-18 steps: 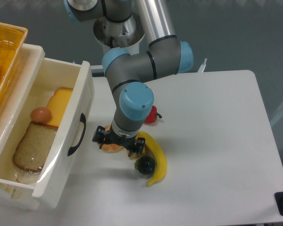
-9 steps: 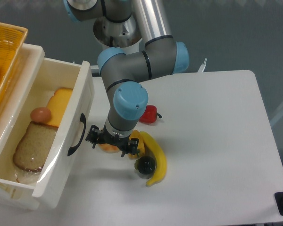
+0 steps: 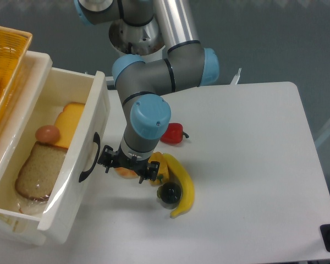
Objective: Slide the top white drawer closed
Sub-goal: 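Swing the gripper toward the open drawer's front face, then push the drawer front with the gripper into the cabinet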
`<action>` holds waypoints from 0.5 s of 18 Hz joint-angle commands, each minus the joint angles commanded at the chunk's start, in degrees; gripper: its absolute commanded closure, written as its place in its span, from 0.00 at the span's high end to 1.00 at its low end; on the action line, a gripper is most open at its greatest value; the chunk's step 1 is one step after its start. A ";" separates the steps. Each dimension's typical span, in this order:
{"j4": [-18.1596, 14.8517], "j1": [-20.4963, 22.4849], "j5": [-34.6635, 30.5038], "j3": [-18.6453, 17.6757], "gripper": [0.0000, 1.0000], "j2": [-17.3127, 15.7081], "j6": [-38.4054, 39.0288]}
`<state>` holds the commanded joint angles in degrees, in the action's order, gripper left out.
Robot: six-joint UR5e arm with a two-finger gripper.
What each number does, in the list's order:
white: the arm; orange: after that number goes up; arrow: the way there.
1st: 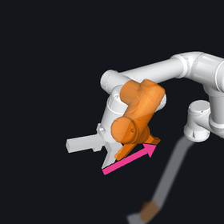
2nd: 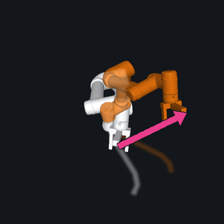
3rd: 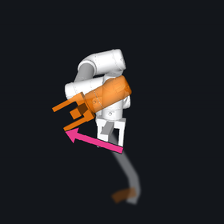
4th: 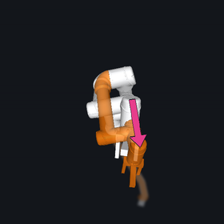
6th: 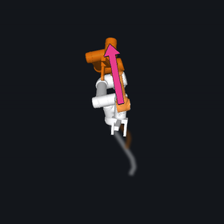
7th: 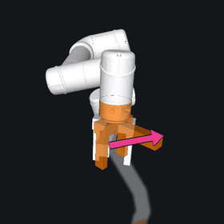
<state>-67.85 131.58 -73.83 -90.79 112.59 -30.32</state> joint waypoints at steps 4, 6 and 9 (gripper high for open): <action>0.00 -0.18 0.35 0.00 1.00 -0.35 0.00; 0.00 -0.70 0.44 0.00 1.00 -0.35 0.00; 0.00 -1.41 0.44 0.00 1.00 -0.44 0.00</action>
<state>-67.85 130.17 -73.39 -90.79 112.15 -30.32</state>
